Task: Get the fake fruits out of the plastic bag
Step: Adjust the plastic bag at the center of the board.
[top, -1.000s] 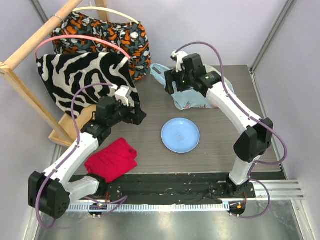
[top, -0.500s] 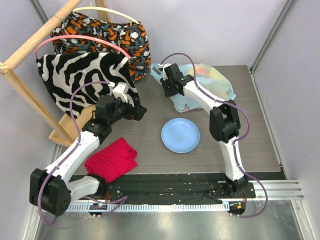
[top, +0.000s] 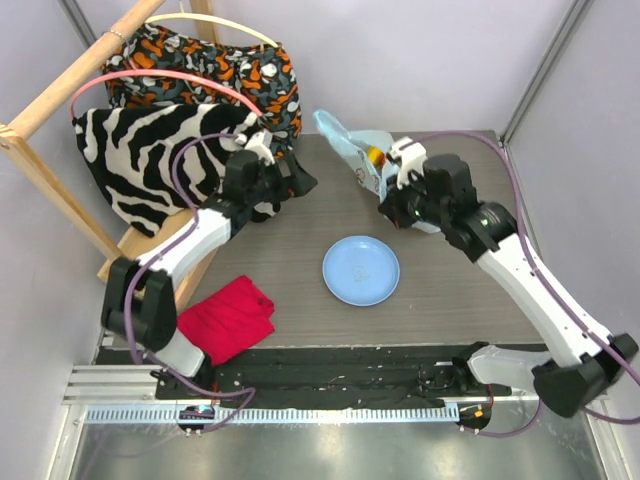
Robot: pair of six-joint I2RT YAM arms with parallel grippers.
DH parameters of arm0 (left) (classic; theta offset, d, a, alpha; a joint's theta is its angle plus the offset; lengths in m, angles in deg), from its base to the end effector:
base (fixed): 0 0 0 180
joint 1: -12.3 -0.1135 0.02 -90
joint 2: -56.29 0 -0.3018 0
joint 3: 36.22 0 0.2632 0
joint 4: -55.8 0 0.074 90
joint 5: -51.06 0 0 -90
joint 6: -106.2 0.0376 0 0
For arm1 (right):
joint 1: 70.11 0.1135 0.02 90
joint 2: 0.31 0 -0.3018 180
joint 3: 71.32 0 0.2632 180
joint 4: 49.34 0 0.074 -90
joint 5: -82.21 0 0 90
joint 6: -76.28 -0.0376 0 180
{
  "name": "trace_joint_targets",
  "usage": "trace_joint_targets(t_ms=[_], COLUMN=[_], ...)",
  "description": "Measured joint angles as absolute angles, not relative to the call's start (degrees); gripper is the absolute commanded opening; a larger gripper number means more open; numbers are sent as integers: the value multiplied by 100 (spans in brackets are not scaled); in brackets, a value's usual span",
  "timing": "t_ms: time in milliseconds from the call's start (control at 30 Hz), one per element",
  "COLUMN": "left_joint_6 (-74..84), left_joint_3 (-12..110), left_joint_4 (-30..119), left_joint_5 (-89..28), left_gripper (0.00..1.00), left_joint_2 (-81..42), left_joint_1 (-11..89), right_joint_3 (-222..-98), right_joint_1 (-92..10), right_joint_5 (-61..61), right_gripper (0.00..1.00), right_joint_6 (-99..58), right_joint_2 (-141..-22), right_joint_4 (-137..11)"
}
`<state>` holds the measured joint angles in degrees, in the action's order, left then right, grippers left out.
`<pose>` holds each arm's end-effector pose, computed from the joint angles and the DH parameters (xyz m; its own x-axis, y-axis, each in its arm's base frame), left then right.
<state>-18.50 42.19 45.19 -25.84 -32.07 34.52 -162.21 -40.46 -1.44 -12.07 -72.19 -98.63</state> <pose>0.3432 -0.1494 0.3308 -0.5888 -0.3584 -0.7245 0.2793 0.7509 -0.5985 0.2336 0.1378 0.4299 -0.4215 -0.2728 -0.8648 -0.5871 0.8090 0.0309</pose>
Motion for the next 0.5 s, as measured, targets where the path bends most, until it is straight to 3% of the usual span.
trace_joint_targets(t_ms=[200,400,467,500], left_joint_6=[-2730,-2807,-2783,-2744], left_joint_3=[5191,5770,5963,6037], left_joint_4=[4676,4403,4272,4250], left_joint_5=[-2577,-2824,-3086,-3196], left_gripper=[98,97,93,85], left_joint_2=[-4477,-4798,-4798,-4798], left_joint_1=[3664,4001,4084,4112], right_joint_3=[-14912,-14586,-14586,-14586], right_joint_1=[-4108,-4374,-4412,-4412], right_joint_5=[-103,-111,-111,-111], right_gripper=[1,1,1,1], right_joint_6=[-1078,-1052,-1050,-1043], right_joint_2=[-6671,-6723,-6706,-6699], right_joint_4=[-10154,-10410,-10399,-10396])
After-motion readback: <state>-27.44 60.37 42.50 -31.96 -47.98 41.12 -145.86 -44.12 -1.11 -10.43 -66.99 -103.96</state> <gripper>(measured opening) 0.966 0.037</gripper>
